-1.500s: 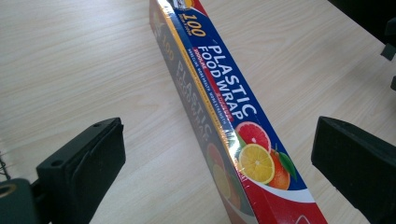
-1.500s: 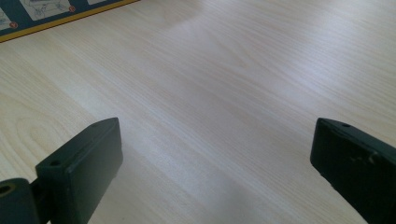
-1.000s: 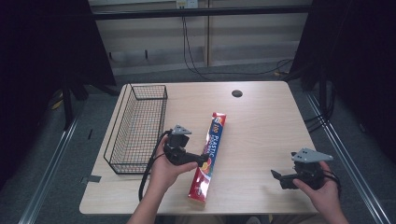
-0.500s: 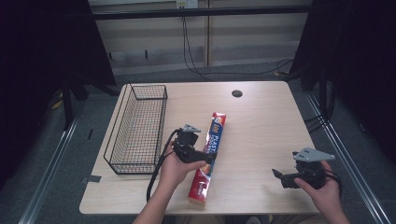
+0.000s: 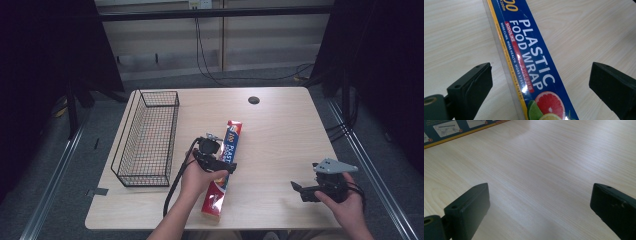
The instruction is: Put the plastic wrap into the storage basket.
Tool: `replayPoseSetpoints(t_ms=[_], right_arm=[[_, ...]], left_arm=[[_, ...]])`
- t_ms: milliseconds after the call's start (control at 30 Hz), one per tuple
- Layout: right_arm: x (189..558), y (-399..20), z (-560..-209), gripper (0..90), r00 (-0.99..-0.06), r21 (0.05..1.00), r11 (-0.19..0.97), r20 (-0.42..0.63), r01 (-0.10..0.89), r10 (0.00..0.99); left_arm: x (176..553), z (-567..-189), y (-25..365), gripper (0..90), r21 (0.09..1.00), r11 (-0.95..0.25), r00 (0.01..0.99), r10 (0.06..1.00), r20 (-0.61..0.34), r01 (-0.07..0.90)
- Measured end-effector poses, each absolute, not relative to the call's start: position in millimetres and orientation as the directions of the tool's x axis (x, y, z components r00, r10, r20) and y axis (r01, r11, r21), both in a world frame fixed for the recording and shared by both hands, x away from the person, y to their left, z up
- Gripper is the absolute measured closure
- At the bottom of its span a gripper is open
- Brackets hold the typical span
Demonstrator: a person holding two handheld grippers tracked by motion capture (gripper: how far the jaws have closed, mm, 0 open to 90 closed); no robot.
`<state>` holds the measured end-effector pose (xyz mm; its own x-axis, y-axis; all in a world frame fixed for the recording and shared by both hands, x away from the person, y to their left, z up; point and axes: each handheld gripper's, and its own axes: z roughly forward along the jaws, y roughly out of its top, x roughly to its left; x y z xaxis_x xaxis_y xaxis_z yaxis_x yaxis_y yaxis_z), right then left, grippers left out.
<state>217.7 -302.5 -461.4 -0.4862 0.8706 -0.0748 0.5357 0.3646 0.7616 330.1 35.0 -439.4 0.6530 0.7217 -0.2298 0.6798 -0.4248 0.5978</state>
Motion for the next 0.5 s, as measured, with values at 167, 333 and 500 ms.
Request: replayPoseSetpoints(t_ms=[167, 333, 500], right_arm=[[218, -302, -464, 2.4, -0.483, 0.761, 0.352, -0.059, 0.544, 0.874], [217, -303, -464, 2.4, -0.489, 0.764, 0.354, -0.058, 0.540, 0.870], [216, -303, -463, 2.4, -0.480, 0.765, 0.349, -0.059, 0.541, 0.875]], left_arm=[[333, -445, 31, 6.0, 0.587, -0.428, 0.641, 0.738, -0.212, 0.687], [338, -450, 24, 7.6, 0.573, -0.422, 0.623, 0.754, -0.209, 0.703], [342, -456, 20, 9.2, 0.552, -0.429, 0.617, 0.758, -0.209, 0.715]])
